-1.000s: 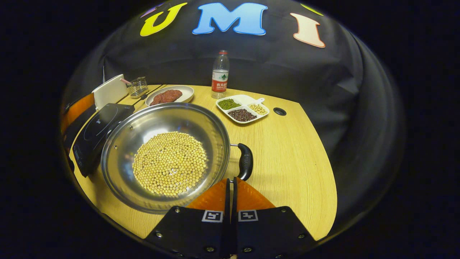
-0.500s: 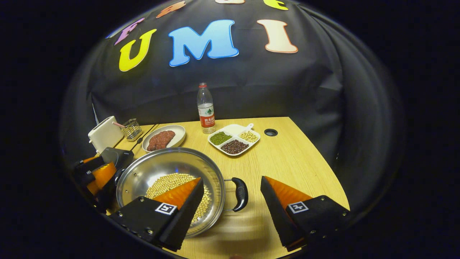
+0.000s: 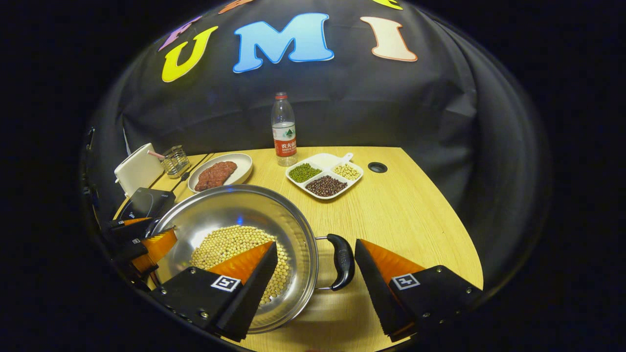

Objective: First push the handle of the pot to place it horizontally, then grasp the pot with both hands and set it on the induction cooktop.

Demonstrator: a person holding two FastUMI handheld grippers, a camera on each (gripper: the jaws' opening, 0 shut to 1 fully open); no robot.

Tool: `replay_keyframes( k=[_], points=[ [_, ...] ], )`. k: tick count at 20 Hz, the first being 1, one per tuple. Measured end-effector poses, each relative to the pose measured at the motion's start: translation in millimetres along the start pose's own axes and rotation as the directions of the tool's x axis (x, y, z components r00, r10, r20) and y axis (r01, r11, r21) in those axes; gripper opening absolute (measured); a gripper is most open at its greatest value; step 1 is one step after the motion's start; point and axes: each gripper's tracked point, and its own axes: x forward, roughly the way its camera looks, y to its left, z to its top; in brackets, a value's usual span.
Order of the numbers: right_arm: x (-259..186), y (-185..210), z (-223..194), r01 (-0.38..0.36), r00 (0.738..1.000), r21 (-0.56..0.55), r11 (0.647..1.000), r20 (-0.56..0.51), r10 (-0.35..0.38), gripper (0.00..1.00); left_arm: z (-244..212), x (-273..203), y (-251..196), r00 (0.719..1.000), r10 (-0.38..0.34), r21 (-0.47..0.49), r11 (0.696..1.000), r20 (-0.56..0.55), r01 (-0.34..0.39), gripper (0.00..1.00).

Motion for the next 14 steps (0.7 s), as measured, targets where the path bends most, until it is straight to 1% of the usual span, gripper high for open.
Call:
replay_keyframes(
  k=[1, 2, 3, 4, 5, 6, 7, 8, 9, 11, 12, 13, 14],
  points=[
    [3.2, -0.1, -2.5, 0.003, 1.0, 0.006, 1.0, -0.012, -0.003, 0.97, -2.1, 0.7, -0.4, 1.0, 0.003, -0.007, 1.0, -0.009, -0.003, 1.0],
    [6.8, -2.2, -3.8, 0.01, 1.0, 0.01, 1.0, -0.021, -0.01, 0.97, -5.5, 3.8, -0.7, 1.0, 0.005, -0.015, 1.0, -0.02, -0.005, 0.98],
    [10.1, -3.9, -6.6, 0.02, 0.999, 0.013, 1.0, -0.032, -0.02, 0.97, -8.1, 7.0, -1.0, 1.0, 0.007, -0.021, 1.0, -0.03, -0.007, 1.0],
    [13.1, -4.2, -9.7, 0.022, 0.999, 0.018, 1.0, -0.047, -0.021, 0.97, -11.6, 8.3, -0.8, 0.999, 0.006, -0.029, 1.0, -0.04, -0.007, 0.98],
    [15.6, -5.9, -13.0, 0.03, 0.998, 0.024, 0.999, -0.06, -0.029, 0.97, -14.5, 10.4, -0.3, 0.999, 0.007, -0.036, 0.999, -0.05, -0.009, 0.98],
    [17.9, -6.7, -15.7, 0.031, 0.997, 0.026, 0.999, -0.071, -0.029, 0.9, -18.8, 11.8, 1.7, 0.998, 0.011, -0.042, 0.999, -0.061, -0.014, 0.98],
    [21.5, -7.6, -16.7, 0.04, 0.996, 0.028, 0.999, -0.079, -0.037, 0.83, -19.7, 12.8, 3.4, 0.998, 0.011, -0.051, 0.999, -0.064, -0.014, 0.92],
    [17.0, -12.5, -16.8, 0.061, 0.995, 0.025, 0.998, -0.08, -0.059, 0.81, -18.6, 13.3, 2.1, 0.998, 0.011, -0.059, 0.998, -0.06, -0.014, 0.87],
    [15.8, -12.6, -16.6, 0.055, 0.995, 0.033, 0.998, -0.082, -0.052, 0.64, -18.8, 14.2, 2.3, 0.998, 0.013, -0.06, 0.998, -0.061, -0.017, 0.86],
    [19.0, -11.7, -20.0, 0.048, 0.995, 0.039, 0.998, -0.09, -0.044, 0.66, -18.1, 14.3, 3.0, 0.998, 0.017, -0.061, 0.998, -0.061, -0.02, 0.84],
    [18.2, -11.6, -20.9, 0.046, 0.995, 0.032, 0.998, -0.089, -0.043, 0.66, -20.1, 13.1, 3.8, 0.997, 0.02, -0.065, 0.998, -0.075, -0.025, 0.87],
    [19.5, -12.0, -19.9, 0.047, 0.995, 0.018, 0.999, -0.089, -0.045, 0.62, -21.0, 13.8, 4.9, 0.996, 0.027, -0.072, 0.997, -0.09, -0.034, 0.86],
    [20.2, -11.8, -21.4, 0.048, 0.995, 0.007, 0.999, -0.087, -0.047, 0.62, -21.0, 15.7, 6.1, 0.994, 0.035, -0.082, 0.996, -0.105, -0.044, 0.84]
  ],
)
